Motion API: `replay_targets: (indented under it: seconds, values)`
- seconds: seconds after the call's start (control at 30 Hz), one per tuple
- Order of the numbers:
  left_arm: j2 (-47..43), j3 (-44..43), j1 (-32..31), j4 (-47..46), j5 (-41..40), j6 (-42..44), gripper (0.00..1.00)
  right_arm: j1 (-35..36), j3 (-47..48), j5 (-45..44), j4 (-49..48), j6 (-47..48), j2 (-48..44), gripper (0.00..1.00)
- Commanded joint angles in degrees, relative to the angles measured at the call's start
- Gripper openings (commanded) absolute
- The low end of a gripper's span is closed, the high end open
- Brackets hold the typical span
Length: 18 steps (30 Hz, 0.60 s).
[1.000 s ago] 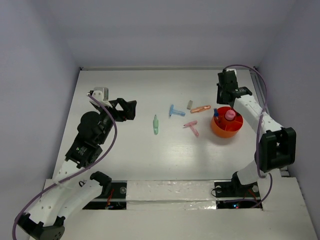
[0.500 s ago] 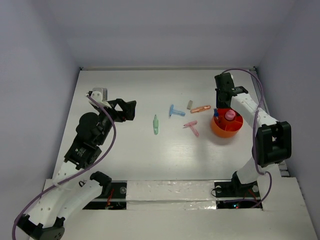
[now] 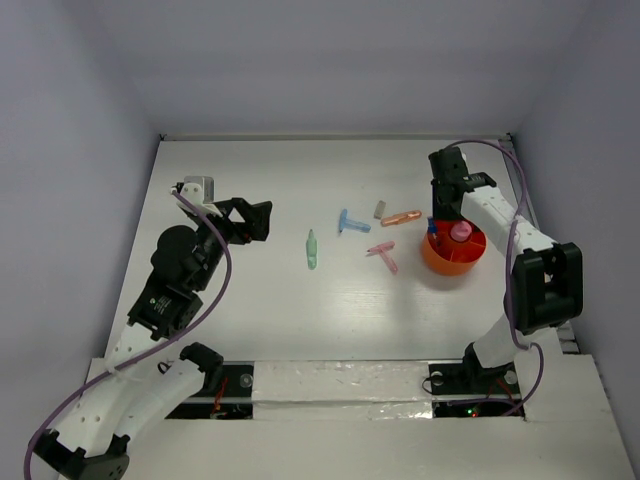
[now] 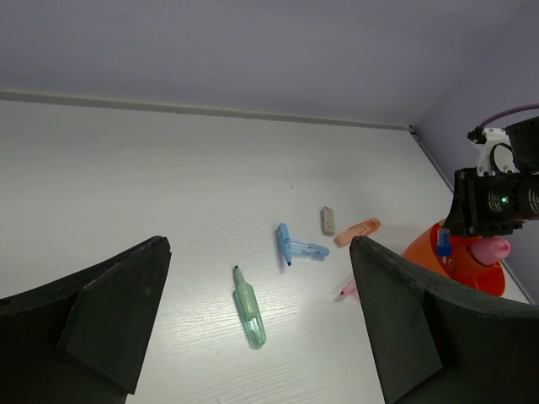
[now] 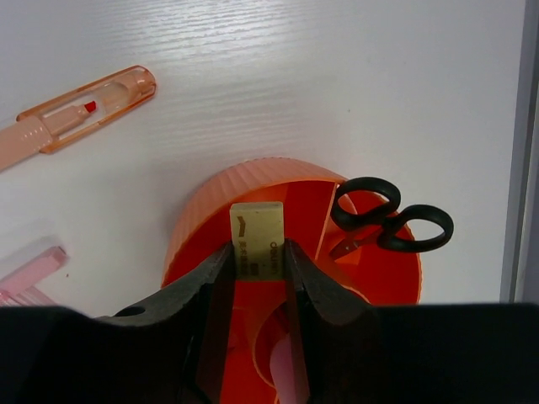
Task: Sort the stationery into containers
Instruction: Place the pen cap in the storage box, then pick up the pen cap from the center of the board.
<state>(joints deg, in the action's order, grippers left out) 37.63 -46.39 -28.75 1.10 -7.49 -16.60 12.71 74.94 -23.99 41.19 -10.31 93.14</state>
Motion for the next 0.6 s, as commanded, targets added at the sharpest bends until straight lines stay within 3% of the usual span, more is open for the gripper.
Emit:
replay_targets:
  seconds: [0.0, 0.07, 0.33, 0.5, 0.57]
  values:
    - [-0.8, -1.25, 0.28, -2.51, 0.81, -0.27, 0.85, -0.49, 2.41, 0.08, 2.31, 0.46, -1.47, 0.4]
    - [-0.8, -1.25, 0.28, -2.51, 0.89, -0.27, 0.85, -0.49, 2.15, -1.41, 1.36, 0.2, -2.43, 0.57]
    - [-0.8, -1.25, 0.28, -2.51, 0.81, -0.36, 0.85, -0.49, 3.99, 0.17, -2.25, -0.5, -4.46, 0.56]
    - [-0.62, -1.25, 0.28, -2.51, 0.89, -0.28, 0.85, -0.49, 5.13, 3.85, -10.24, -0.77, -4.11, 0.55]
    - [-0.54, -1.25, 0.28, -2.42, 0.55, -0.19, 0.85, -0.49, 5.22, 6.58, -13.65, -2.26, -3.5, 0.6]
